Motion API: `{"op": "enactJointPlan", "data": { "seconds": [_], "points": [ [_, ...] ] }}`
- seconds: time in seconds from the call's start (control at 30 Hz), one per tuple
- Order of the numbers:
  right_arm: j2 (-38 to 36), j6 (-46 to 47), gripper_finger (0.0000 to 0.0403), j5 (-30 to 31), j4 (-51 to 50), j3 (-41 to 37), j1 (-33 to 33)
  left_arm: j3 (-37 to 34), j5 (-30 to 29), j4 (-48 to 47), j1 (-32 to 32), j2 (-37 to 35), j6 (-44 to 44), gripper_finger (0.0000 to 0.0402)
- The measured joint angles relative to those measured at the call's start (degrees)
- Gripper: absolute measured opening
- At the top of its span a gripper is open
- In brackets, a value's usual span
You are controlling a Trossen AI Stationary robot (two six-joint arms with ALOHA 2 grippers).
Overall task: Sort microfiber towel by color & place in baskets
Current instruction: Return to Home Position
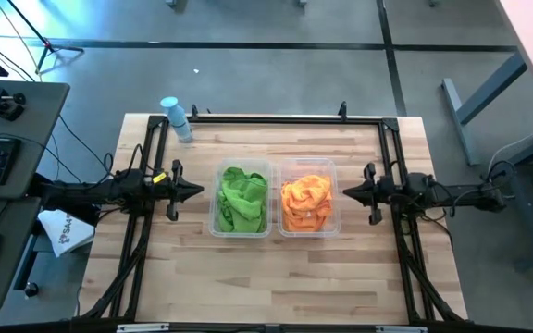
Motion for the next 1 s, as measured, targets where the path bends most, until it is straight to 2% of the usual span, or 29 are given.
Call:
{"op": "enactJointPlan", "data": {
  "seconds": [0.43, 1.0],
  "points": [
    [0.22, -4.08, 0.0000, 0.01, -1.95, 0.00, 0.00, 0.02, 0.00, 0.00, 0.00, 0.00, -0.02, 0.0000],
    [0.35, -4.11, 0.0000, 0.03, -1.94, -0.02, -0.04, 0.02, 0.00, 0.00, 0.00, 0.00, -0.02, 0.0000]
  ]
}}
